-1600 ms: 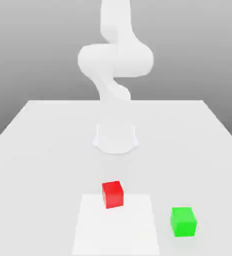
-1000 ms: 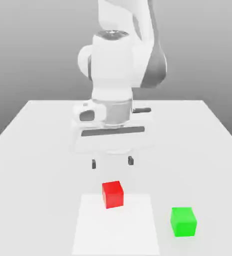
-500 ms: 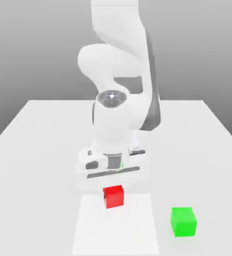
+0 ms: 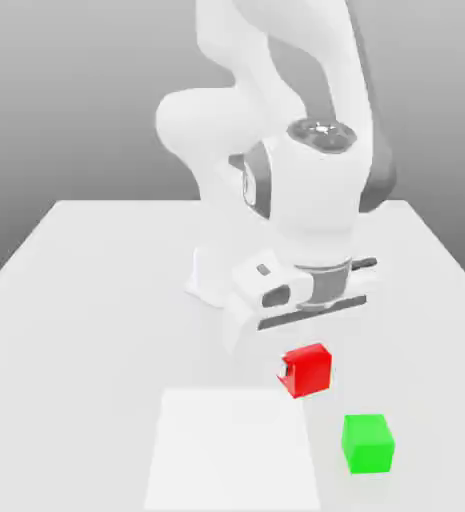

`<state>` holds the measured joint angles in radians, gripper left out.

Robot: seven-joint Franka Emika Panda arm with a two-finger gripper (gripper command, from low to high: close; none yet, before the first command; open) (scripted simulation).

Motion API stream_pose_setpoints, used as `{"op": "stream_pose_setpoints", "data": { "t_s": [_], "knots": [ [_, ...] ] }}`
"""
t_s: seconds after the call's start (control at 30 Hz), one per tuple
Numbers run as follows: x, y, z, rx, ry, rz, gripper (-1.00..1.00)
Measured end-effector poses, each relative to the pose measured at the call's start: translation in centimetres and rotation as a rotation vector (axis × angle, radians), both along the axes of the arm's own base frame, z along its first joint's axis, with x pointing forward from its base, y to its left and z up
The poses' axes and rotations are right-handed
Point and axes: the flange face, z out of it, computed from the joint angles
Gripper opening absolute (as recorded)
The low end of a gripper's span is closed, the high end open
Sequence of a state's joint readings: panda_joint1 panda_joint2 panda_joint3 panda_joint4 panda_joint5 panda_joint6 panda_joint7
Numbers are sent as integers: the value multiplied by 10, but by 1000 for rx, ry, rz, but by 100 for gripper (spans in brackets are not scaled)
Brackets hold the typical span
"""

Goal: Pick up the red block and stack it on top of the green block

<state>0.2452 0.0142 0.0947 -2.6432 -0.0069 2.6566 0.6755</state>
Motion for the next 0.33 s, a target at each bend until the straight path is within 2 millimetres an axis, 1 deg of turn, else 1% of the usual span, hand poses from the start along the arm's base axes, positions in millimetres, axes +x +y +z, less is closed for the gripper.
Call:
{"op": "stream_pose_setpoints", "data": {
  "t_s": [0.03,0.07,0.13,0.2,0.23,0.33],
  "knots": [
    [4,19,3,1,0,20,-100],
    [7,27,-1,2,0,24,-100],
    [12,29,-21,2,0,17,-100],
    [12,30,-44,2,0,16,-100],
    [12,30,-53,2,0,16,100],
    [12,30,-53,2,0,16,100]
  ]
}}
